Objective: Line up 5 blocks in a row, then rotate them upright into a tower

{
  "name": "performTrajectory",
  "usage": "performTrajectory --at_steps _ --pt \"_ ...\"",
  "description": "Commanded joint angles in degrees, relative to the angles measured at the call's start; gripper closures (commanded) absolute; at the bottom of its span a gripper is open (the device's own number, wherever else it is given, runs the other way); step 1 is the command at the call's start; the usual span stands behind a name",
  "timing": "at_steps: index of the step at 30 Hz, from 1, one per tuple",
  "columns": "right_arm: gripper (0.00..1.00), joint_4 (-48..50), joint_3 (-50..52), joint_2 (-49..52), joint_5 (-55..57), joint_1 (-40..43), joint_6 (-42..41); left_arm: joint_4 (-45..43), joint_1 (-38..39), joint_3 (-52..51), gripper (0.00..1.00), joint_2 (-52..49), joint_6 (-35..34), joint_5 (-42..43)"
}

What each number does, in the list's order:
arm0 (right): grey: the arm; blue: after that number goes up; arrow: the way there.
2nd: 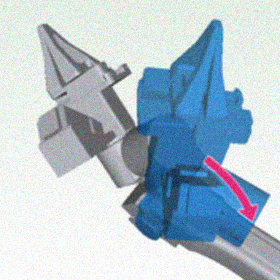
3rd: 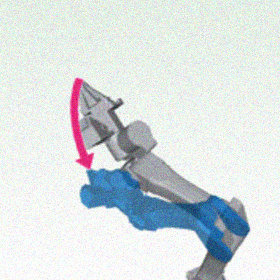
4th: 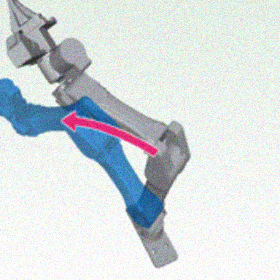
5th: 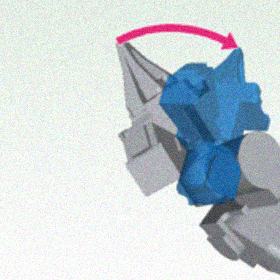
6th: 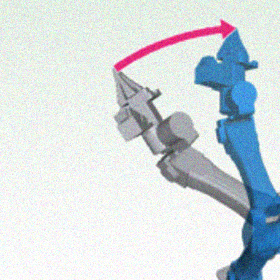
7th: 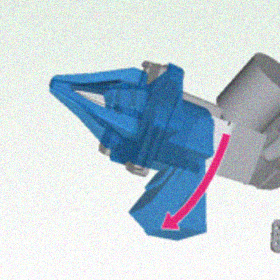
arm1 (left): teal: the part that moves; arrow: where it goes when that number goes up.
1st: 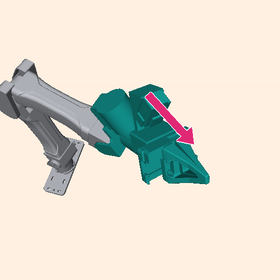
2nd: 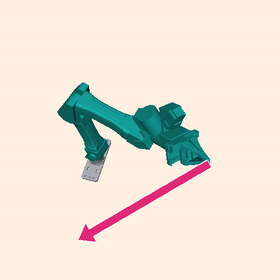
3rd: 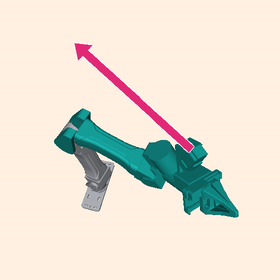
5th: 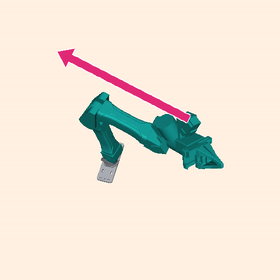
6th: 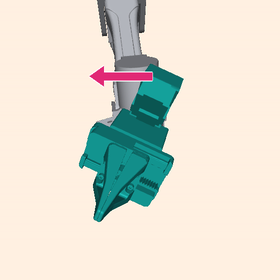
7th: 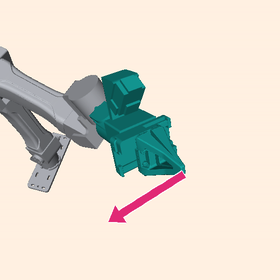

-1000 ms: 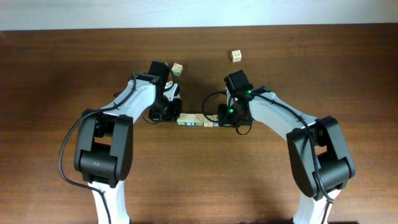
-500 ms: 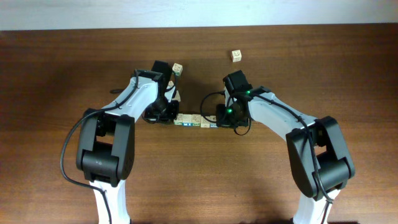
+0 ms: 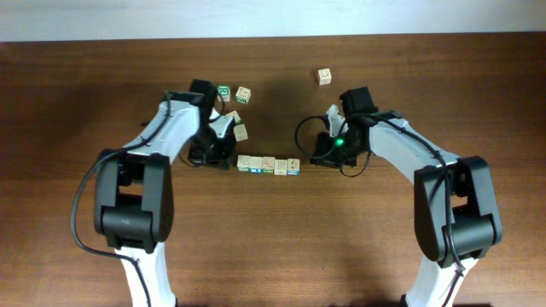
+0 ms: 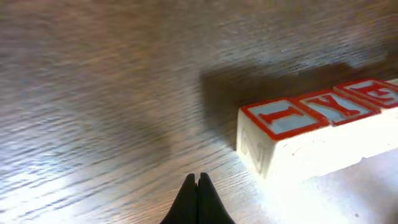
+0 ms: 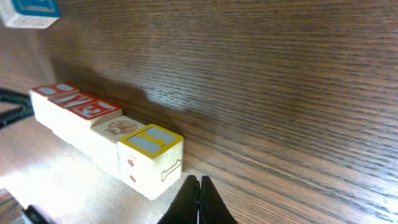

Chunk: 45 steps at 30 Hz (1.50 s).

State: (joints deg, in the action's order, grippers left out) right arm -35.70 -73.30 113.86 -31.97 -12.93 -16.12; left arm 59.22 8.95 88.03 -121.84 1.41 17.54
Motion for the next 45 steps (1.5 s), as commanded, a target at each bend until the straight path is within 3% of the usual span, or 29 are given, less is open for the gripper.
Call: performTrajectory --at_steps 1,3,10,31,41,45 --pt "0.96 1.25 1.66 0.94 -3.63 -0.15 2.54 0.22 -2.27 0.98 1.0 -1.05 6.8 6.51" --pt "0.96 4.0 3.93 0.94 -6.8 -0.15 3.87 0.26 -2.51 0.96 1.0 -1.05 10.91 10.8" --pt "0.95 7.93 6.19 0.94 -7.3 -0.07 3.72 0.24 -2.45 0.94 1.0 -1.05 11.3 11.17" --pt "0.95 8.28 6.38 0.94 -7.28 -0.17 3.58 -4.5 2.8 0.31 1.0 -1.05 3.43 2.6" --pt "0.96 7.54 7.3 0.94 -9.07 -0.04 -3.23 -4.48 2.8 0.28 1.0 -1.05 2.89 2.82" --pt "0.96 13.18 10.6 0.94 -13.35 2.49 -5.62 -4.48 2.8 0.31 1.0 -1.05 2.89 2.8"
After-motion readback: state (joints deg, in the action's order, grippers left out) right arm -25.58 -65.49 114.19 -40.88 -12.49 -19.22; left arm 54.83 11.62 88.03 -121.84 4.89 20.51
